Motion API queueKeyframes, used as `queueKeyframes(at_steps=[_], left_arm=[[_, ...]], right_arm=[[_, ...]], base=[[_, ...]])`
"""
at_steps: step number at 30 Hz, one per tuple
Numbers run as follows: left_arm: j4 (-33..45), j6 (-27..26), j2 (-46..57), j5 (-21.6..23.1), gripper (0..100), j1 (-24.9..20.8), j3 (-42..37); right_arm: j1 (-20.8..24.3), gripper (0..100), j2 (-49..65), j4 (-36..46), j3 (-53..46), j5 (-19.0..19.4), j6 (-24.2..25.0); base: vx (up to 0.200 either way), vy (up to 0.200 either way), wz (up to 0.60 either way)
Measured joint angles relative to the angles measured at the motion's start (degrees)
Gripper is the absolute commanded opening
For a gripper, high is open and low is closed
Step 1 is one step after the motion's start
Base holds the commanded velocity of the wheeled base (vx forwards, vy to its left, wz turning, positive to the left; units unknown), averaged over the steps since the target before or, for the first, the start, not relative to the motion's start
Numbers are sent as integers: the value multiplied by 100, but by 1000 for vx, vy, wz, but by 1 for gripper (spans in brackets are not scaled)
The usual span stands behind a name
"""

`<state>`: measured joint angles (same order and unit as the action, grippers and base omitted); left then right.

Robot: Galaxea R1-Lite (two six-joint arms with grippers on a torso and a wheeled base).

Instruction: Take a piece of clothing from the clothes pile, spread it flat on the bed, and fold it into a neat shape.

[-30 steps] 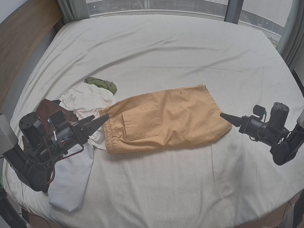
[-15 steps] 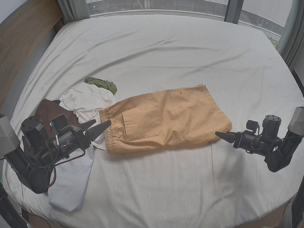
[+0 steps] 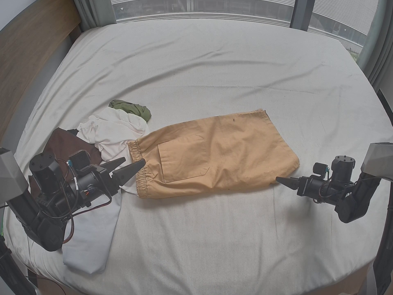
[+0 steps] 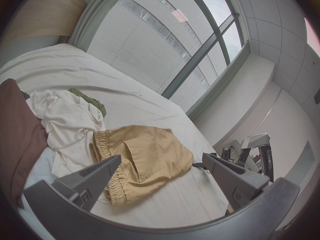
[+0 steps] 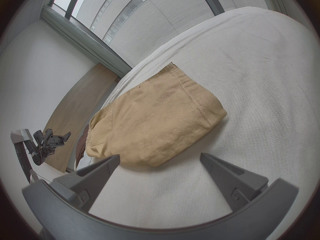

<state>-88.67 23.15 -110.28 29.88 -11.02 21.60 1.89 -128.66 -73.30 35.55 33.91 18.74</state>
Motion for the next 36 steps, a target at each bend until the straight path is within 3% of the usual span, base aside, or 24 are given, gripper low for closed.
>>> queueKeyframes(at_steps=[19,36], left_arm=[[2,11,-63,-24,100,30,30],[2,13,-77,-27,100,50,44]], right_arm=[[612,100,-494,332,1078,-340,455],[1005,100,-607,874,1801,-679,499]], base=[[0,0,0],[0,0,0]])
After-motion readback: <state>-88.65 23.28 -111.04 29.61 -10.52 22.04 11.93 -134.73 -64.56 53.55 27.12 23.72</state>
